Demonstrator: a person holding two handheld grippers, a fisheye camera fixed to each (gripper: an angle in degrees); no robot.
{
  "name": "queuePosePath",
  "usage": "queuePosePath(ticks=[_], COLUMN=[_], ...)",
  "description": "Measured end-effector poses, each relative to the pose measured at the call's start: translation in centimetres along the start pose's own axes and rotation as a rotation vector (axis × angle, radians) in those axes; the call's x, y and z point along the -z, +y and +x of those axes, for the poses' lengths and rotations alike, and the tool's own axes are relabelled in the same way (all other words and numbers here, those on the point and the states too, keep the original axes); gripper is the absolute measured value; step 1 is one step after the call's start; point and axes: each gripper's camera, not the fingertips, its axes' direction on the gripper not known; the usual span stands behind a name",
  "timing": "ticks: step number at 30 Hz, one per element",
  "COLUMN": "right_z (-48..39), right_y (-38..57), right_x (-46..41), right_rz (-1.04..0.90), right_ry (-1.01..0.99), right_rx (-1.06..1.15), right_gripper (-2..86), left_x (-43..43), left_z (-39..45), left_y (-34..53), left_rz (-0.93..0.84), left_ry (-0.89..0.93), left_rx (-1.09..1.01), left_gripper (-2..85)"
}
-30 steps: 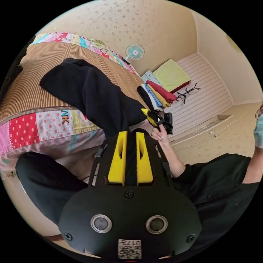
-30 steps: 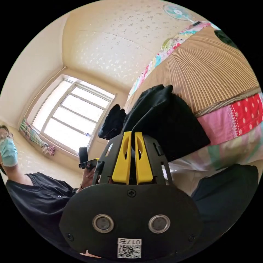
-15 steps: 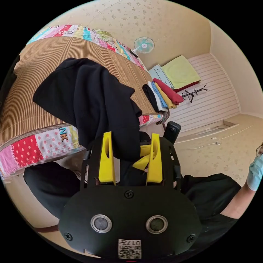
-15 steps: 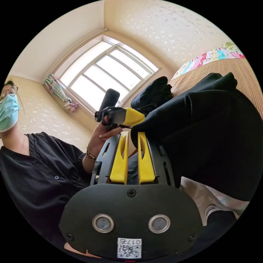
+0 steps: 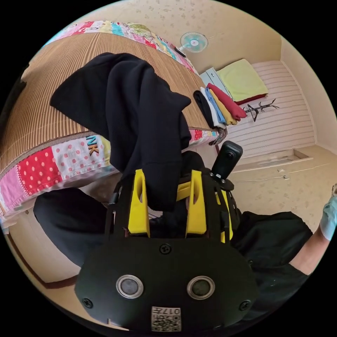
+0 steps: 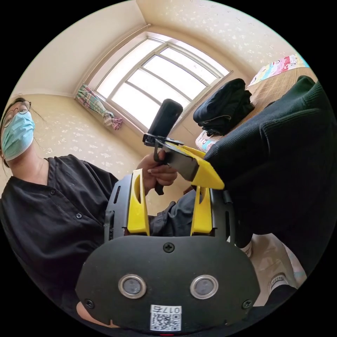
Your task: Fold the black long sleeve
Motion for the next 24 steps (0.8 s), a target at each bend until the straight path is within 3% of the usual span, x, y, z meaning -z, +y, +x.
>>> queuePosePath(ticks=[4, 11, 16, 20, 22, 24], right_z=[0.1, -1.2, -2.6, -3.3, -4.9, -6.4], right_y=[0.2, -0.2, 0.3, 1.0, 1.3, 1.3], right_x=[0.6, -0.3, 0.6, 2.1, 4.0, 5.7], right_rz=[-0.019, -0.066, -0.055, -0.028, 0.047, 0.114], right_ry=[0.022, 0.079, 0.131, 0.088, -0.009, -0.105], right_rx=[-0.006, 0.031, 0.064, 0.077, 0.114, 0.154], right_gripper=[18.8, 20.9, 19.9, 18.0, 15.9, 14.9], left_x=[3.0, 0.2, 1.6, 5.0, 8.7, 14.0], left_z=[3.1, 6.1, 2.5, 1.3, 0.2, -2.4], left_y=[1.3, 0.0, 0.4, 2.3, 3.5, 5.2], left_rz=[0.110, -0.132, -0.134, -0.108, -0.021, 0.152], left_ry=[-0.137, -0.357, -0.121, 0.060, 0.257, 0.589], left_rx=[-0.114, -0.261, -0.196, -0.339, -0.414, -0.476], left_gripper=[15.9, 16.0, 12.9, 7.6, 4.8, 3.5])
